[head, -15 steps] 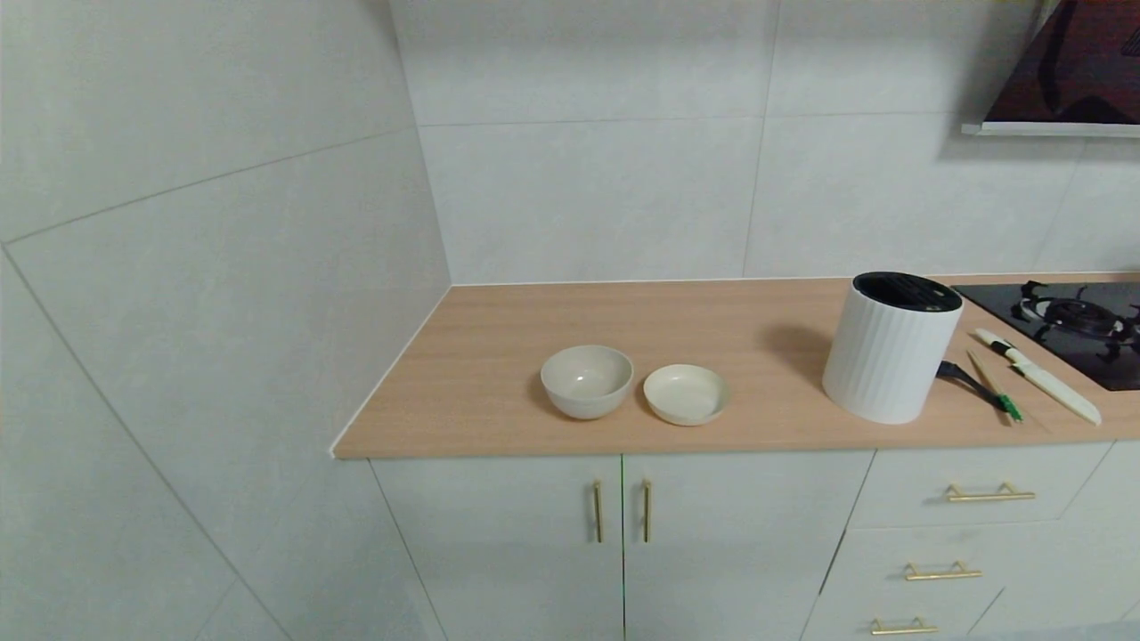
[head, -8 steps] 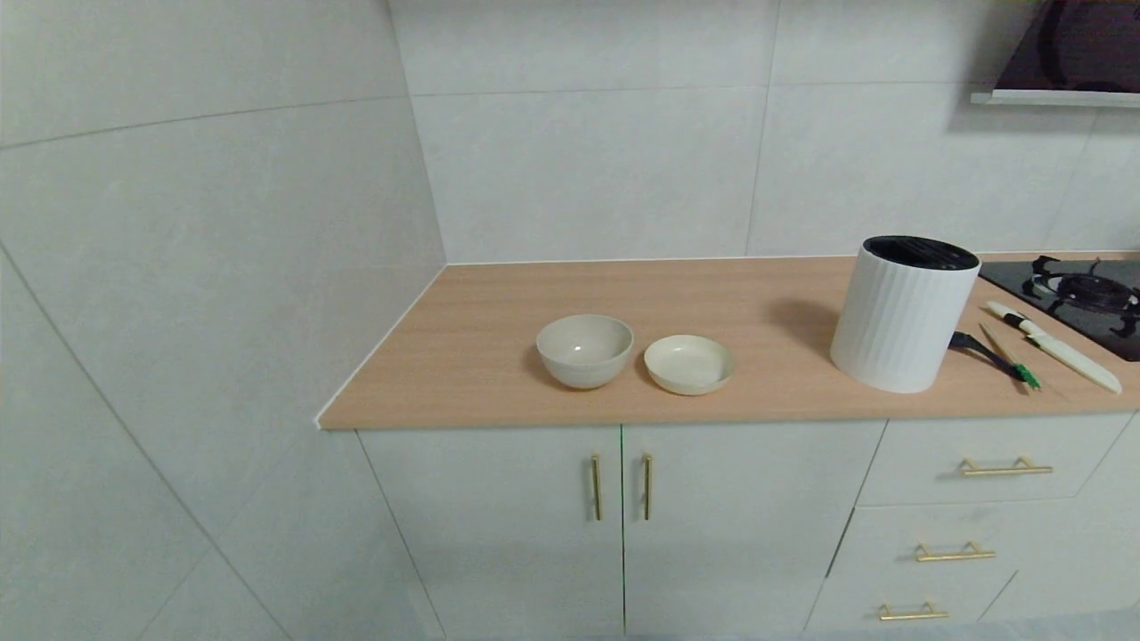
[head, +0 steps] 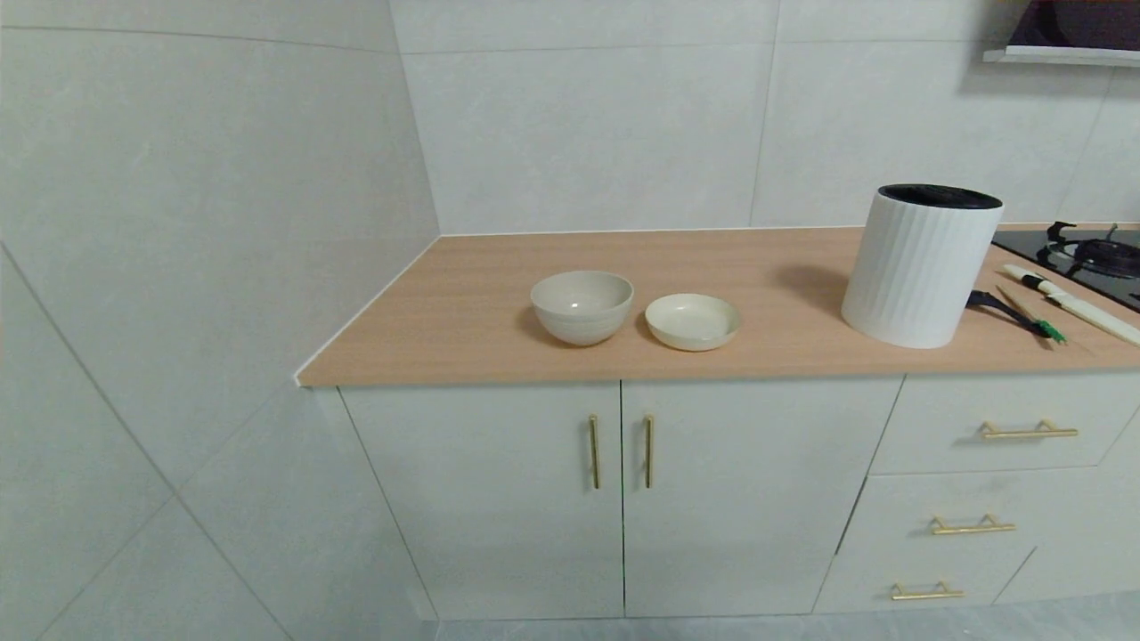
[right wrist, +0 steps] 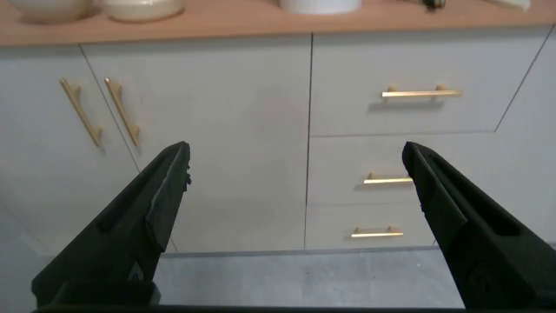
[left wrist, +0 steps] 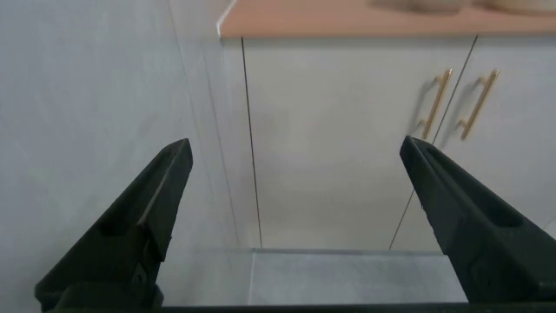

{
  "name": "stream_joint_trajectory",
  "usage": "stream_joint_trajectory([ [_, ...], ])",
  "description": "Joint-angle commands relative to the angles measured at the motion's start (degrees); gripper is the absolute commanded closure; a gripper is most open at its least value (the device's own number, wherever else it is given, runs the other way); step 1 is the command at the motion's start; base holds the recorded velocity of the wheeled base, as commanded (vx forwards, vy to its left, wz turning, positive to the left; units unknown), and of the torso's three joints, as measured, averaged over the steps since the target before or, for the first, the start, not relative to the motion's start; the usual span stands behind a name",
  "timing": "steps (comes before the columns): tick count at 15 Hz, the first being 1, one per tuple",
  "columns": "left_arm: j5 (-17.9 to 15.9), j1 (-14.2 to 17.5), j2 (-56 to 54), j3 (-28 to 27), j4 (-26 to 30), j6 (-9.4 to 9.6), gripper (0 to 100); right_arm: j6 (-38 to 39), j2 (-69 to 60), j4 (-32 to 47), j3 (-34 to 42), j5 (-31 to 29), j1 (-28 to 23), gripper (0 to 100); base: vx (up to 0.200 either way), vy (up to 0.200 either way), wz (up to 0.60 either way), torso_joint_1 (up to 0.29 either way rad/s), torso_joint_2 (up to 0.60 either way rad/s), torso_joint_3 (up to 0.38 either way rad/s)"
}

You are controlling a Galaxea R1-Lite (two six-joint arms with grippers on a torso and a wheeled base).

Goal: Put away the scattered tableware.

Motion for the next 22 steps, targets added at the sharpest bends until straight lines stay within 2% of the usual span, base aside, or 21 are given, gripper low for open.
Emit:
stream_joint_trajectory([
  [1, -0.01, -0.02, 0.0, 0.0, -0.06, 0.05, 0, -0.01, -0.02, -0.01, 0.0, 0.01, 0.0, 0, 0.0, 0.0, 0.0, -0.207, 0.5, 0.286],
  [16, 0.08, -0.02, 0.0, 0.0, -0.06, 0.05, 0, -0.01, -0.02, -0.01, 0.0, 0.01, 0.0, 0, 0.0, 0.0, 0.0, -0.167, 0.47, 0.298],
  [22, -0.01, -0.02, 0.0, 0.0, -0.06, 0.05, 0, -0.01, 0.06, -0.01, 0.0, 0.01, 0.0, 0, 0.0, 0.0, 0.0, -0.027, 0.11, 0.073],
])
